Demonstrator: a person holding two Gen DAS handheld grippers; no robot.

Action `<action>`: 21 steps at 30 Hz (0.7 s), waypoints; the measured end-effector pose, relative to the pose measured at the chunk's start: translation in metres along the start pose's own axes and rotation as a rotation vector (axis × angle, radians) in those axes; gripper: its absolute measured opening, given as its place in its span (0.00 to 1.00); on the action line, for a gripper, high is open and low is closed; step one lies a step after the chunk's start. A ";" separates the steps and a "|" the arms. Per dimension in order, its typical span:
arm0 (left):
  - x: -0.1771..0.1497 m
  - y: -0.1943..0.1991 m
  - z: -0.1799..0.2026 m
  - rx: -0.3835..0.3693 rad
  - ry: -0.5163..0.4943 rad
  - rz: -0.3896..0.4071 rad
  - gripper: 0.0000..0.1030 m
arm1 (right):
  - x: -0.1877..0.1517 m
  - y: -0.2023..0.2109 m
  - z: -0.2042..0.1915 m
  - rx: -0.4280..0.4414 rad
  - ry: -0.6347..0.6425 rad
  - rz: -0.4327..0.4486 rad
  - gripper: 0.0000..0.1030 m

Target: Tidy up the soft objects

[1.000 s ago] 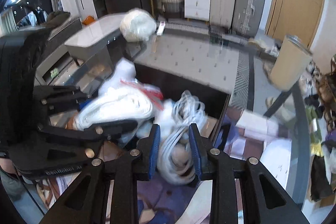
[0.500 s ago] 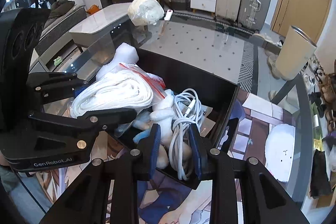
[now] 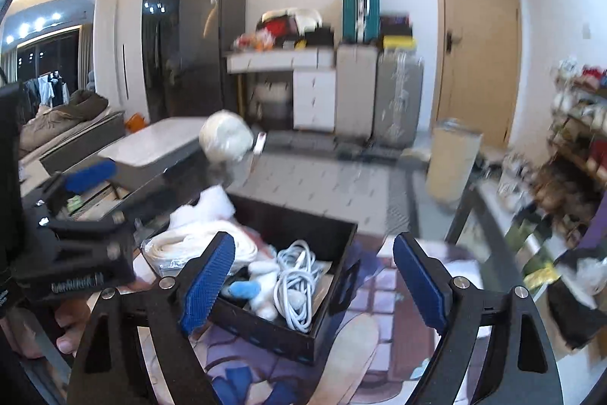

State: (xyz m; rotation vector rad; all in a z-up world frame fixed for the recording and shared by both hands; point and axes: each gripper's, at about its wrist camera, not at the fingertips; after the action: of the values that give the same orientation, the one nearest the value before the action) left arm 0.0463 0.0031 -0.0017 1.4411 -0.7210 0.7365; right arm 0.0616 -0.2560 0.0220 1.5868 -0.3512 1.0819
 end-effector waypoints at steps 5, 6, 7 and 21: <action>-0.015 0.010 -0.011 0.020 0.030 0.139 1.00 | -0.021 0.009 -0.006 -0.044 -0.014 0.125 0.91; -0.017 0.007 -0.012 0.012 0.035 0.126 1.00 | -0.026 0.008 -0.007 -0.070 -0.021 0.147 0.92; -0.019 0.001 -0.013 0.011 0.041 0.108 1.00 | -0.031 0.008 -0.008 -0.090 -0.018 0.157 0.92; -0.039 0.005 -0.002 -0.025 -0.010 0.151 1.00 | -0.035 0.006 -0.005 -0.060 -0.043 0.156 0.94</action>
State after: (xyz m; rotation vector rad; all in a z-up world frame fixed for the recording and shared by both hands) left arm 0.0191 0.0042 -0.0302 1.3789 -0.8507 0.8336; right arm 0.0364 -0.2645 -0.0015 1.5507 -0.5392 1.1461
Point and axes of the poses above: each gripper's, at about its wrist camera, not at the fingertips, and y roughly against the way its jaws point, z to its right, x to its top, and after that the axes turned 11 degrees about -z, right-handed
